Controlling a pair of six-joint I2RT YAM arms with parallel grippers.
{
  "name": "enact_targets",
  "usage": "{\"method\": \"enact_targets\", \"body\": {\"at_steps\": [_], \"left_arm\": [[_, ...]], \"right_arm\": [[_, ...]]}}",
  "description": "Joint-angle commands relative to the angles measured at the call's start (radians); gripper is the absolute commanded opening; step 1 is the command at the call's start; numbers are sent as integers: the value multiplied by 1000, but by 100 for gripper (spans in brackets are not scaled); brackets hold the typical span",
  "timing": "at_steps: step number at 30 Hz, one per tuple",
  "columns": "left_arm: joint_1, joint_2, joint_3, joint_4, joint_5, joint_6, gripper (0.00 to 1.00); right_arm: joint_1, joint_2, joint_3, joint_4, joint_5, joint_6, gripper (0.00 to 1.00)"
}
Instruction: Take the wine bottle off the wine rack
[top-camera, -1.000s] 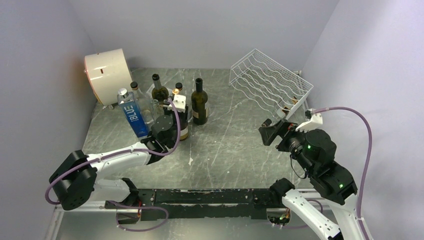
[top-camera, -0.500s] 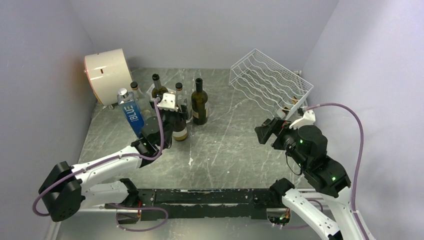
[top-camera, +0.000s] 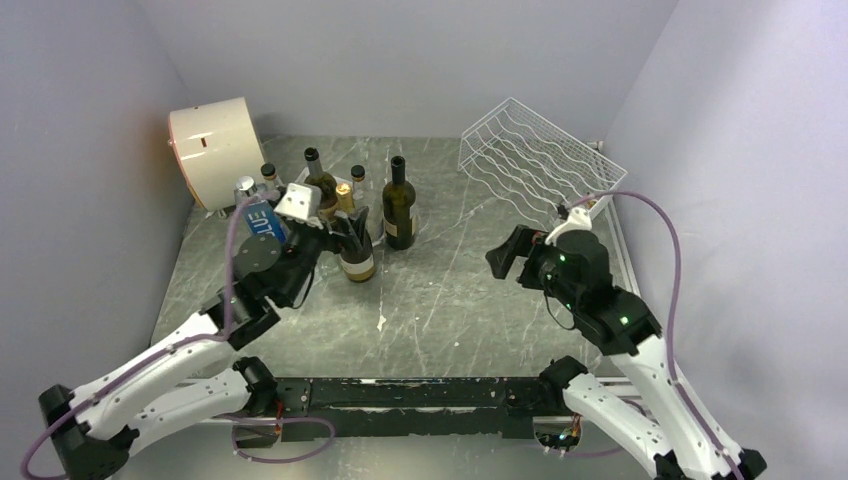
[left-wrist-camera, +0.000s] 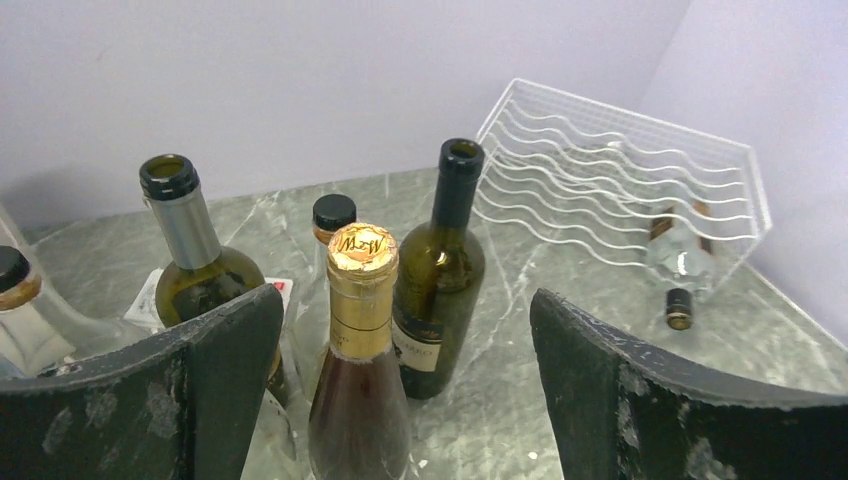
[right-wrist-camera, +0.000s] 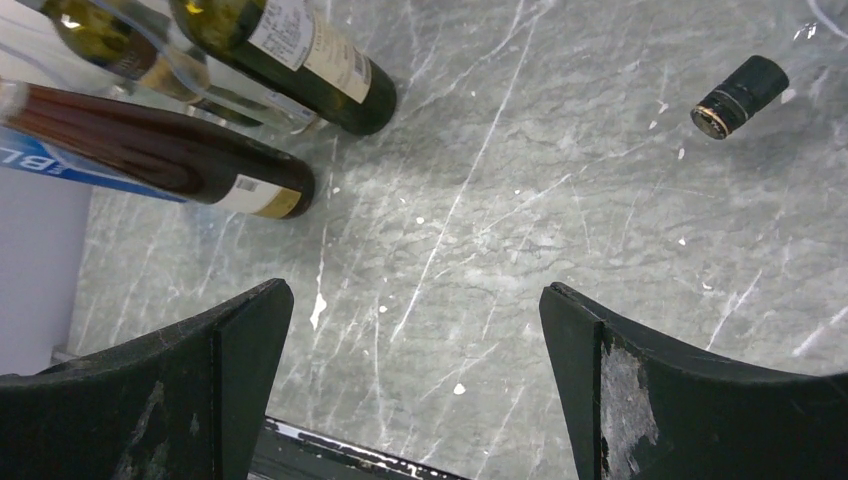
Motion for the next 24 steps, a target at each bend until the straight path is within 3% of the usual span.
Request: {"method": "enact_targets", "body": {"at_steps": [1,14,17,21,24], "left_arm": [[6,-93,61,-233,130,-49,96],[6,-229,-3,-289,249,-7,94],[5,-240,24,-353,263,-39,94],[5,-267,42,-412,227,-42,94],[5,-297,38,-416,218,-32,94]], "right_arm": [[6,89,-11,100,2,15,100],[-32,460,2,147,393,24,100],[-149,537,-45,237,374,-16,100],[-353,637,-103,388,192,-39,100],[-377,699,-87,398,211,-7,100]]}}
